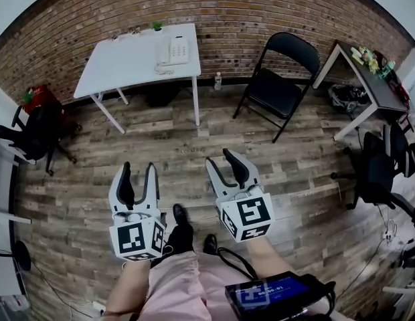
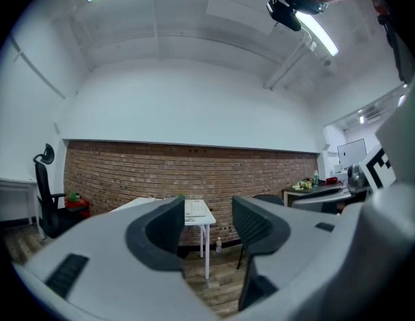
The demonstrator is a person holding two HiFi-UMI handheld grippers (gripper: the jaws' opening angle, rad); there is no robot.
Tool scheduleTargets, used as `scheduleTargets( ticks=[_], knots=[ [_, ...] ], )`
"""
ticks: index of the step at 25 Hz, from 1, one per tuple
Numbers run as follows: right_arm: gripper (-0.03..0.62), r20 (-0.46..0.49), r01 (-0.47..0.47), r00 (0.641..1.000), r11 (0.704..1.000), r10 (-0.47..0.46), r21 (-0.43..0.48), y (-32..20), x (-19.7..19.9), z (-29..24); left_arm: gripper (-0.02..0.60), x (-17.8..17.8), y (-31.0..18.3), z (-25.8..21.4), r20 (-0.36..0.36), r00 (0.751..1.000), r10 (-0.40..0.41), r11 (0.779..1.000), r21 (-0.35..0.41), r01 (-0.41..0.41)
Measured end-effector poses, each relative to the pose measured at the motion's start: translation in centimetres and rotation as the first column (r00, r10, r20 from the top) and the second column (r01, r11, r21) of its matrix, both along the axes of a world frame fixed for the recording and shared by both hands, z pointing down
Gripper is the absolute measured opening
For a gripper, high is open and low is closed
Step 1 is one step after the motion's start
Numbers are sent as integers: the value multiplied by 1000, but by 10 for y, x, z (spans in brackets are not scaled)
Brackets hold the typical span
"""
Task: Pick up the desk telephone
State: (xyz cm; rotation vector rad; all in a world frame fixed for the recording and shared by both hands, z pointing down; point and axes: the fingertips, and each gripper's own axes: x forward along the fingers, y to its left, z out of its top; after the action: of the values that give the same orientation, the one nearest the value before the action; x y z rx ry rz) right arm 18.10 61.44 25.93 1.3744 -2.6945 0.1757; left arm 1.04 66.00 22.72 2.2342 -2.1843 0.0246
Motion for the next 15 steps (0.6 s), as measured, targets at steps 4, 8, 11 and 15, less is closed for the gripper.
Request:
scheduleTargets(
  ticks=[4,8,11,15],
  knots=[
    [178,-14,-1,1000,1000,1,-20,-24,-4,11,230,-5,-25,11,-10,1000,0,1000,-15,0],
    [176,-24,-4,1000,999,3,-51,-57,-15,25,230,-16,-60,26,-2,1000,9,999,-40,-9],
    [175,-38,-4,999,997,1,-77,-88,-32,37,230,-32,-95,37,-6,1000,13,998,-59,-13],
    [175,-49,-14,999,995,10,-94,-140,-60,48,230,-59,-153,43,-21,999,34,997,-67,-36]
  ],
)
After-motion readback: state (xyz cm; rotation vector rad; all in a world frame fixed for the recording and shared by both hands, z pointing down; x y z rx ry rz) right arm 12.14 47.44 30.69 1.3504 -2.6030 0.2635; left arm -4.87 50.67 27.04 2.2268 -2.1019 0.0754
